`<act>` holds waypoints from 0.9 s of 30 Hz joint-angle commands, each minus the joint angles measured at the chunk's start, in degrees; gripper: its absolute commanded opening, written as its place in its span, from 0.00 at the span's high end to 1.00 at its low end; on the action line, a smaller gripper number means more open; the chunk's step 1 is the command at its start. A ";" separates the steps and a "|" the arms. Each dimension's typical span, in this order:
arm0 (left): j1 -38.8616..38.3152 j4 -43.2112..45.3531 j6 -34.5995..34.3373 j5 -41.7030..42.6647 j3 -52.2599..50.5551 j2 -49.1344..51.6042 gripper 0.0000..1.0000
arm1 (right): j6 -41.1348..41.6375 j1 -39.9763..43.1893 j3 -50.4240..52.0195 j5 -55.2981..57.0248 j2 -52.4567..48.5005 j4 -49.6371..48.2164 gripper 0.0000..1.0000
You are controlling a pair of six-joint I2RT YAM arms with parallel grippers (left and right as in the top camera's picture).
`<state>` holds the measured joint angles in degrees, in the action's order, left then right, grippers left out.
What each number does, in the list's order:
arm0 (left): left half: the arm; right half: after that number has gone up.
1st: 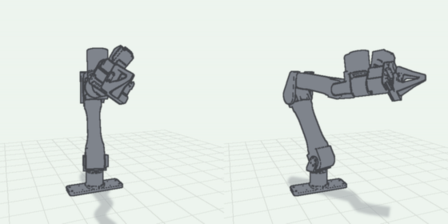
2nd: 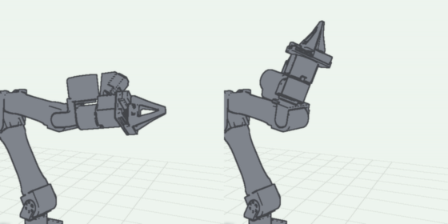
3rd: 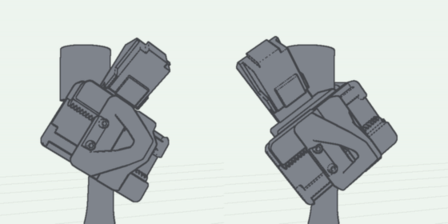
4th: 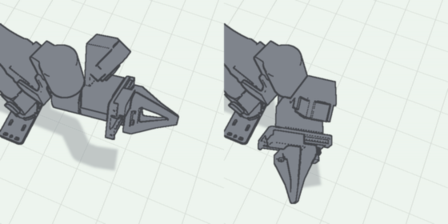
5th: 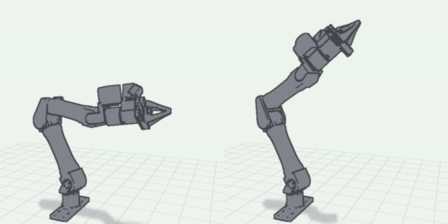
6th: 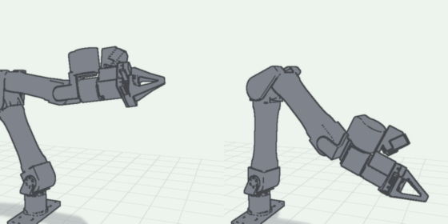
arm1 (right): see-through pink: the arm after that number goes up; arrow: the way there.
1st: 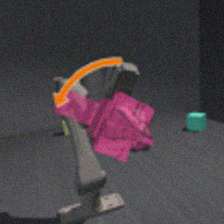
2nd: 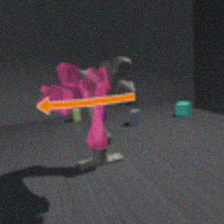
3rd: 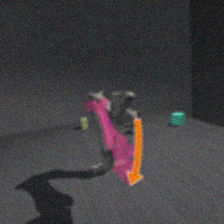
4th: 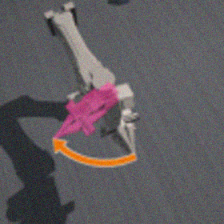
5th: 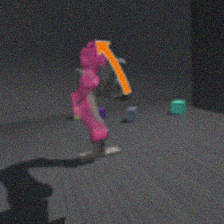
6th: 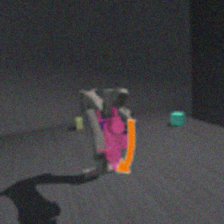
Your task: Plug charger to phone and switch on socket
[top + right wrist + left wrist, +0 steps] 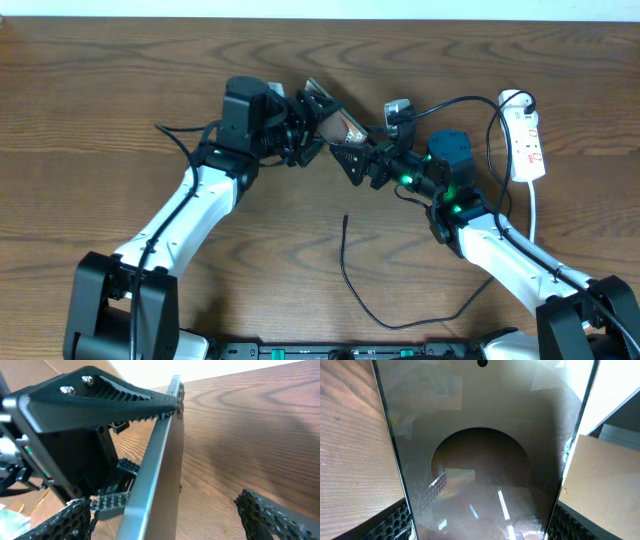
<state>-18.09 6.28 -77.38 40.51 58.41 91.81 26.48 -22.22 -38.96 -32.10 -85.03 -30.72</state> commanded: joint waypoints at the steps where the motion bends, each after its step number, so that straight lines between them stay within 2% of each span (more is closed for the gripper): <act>1: -0.66 0.72 -0.96 0.37 -0.02 -1.16 0.93 | -0.85 -0.39 -0.74 1.36 -0.28 0.13 0.11; 4: -0.94 0.74 -0.98 0.35 -0.02 -1.16 0.93 | -0.85 -0.39 -0.74 1.97 -0.28 0.11 0.20; 9: -1.03 0.72 -1.40 0.33 -0.02 -1.14 0.93 | -0.83 -0.39 -0.74 3.32 -0.28 0.35 0.43; 12: -1.03 0.74 -1.40 0.28 -0.02 -1.16 0.92 | -0.83 -0.39 -0.74 3.32 -0.28 0.35 0.49; 27: -2.91 1.60 -1.62 -1.79 -0.02 -1.16 0.93 | -0.83 -0.39 -0.74 3.28 -0.28 0.85 0.56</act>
<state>-20.58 6.48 -78.35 38.65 58.41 91.83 26.28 -22.31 -38.96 -29.23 -85.03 -30.20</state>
